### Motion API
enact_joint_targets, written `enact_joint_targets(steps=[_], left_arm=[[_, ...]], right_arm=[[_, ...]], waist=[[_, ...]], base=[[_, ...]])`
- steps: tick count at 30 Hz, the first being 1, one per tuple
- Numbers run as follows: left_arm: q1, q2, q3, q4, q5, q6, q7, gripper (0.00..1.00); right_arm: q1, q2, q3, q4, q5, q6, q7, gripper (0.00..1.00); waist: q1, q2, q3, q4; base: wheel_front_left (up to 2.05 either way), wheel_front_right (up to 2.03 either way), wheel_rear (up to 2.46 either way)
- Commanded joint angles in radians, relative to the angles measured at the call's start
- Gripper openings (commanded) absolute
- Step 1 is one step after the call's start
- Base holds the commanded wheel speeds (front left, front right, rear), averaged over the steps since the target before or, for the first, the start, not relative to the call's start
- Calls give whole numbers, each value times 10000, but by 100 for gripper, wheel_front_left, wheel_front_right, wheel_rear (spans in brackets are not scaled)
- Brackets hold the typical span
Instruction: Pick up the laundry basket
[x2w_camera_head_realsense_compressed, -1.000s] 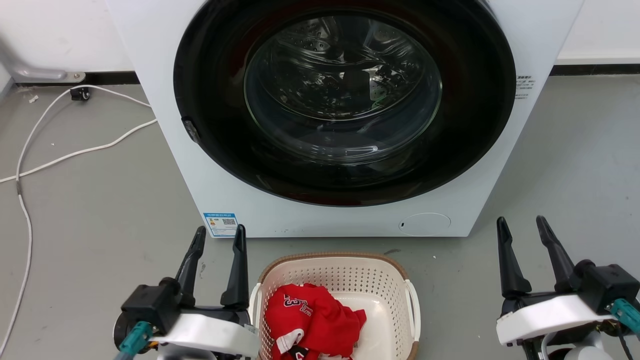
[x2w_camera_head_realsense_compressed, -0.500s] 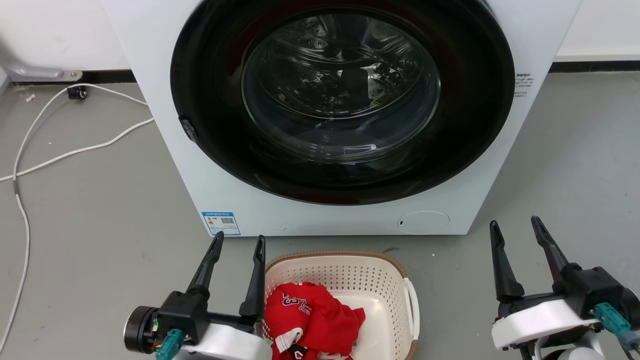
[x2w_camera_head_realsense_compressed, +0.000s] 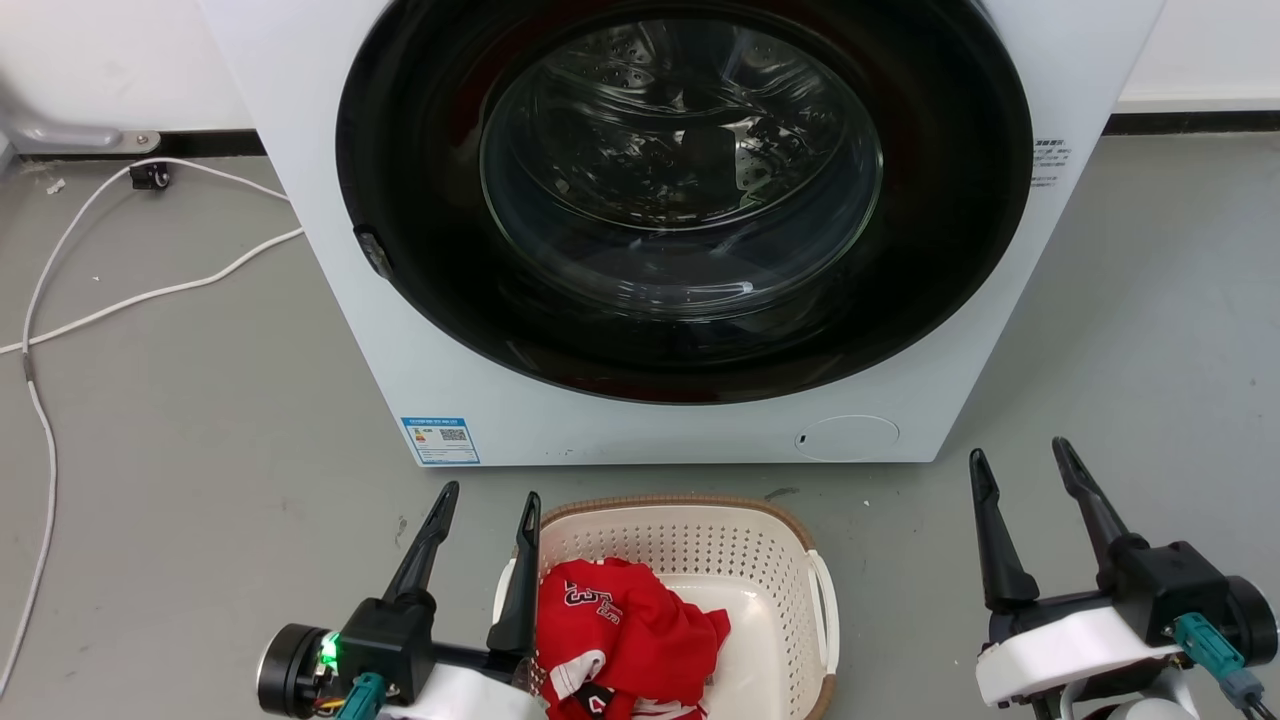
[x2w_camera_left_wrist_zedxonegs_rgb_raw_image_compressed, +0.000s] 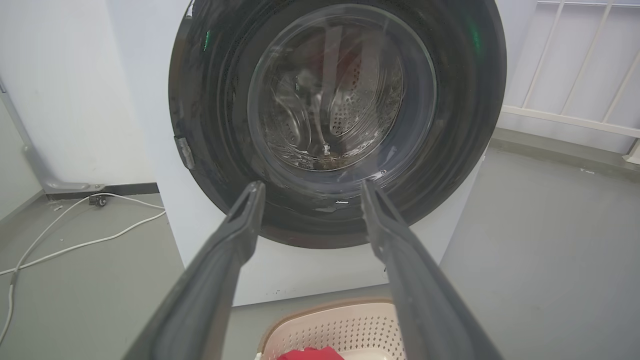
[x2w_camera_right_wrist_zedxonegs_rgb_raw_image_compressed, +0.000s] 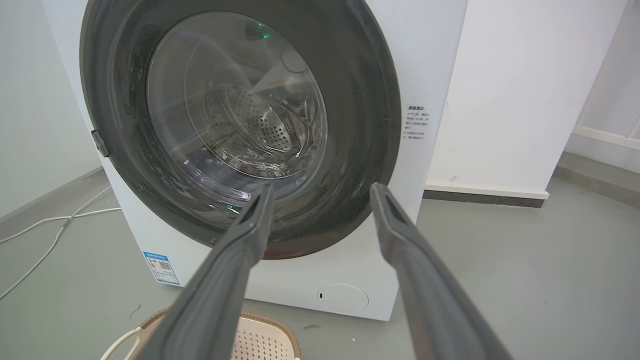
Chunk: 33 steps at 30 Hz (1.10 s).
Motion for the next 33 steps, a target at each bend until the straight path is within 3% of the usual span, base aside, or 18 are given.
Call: enact_joint_targets(steps=[1, 12, 33], left_arm=[[80, -48, 24, 50, 171, -76, -79, 100], [85, -232, 327, 609, 348, -506, -191, 100], [120, -270, 378, 615, 142, -467, -191, 100]], right_arm=[[93, -7, 33, 89, 63, -3, -89, 100], [-88, -5, 51, 482, 103, -3, -193, 100], [-52, -5, 77, 456, 151, -3, -193, 100]], waist=[[0, 0, 6, 0], [0, 0, 53, -23], [0, 0, 54, 3]], base=[[0, 0, 0], [0, 0, 0], [0, 0, 0]])
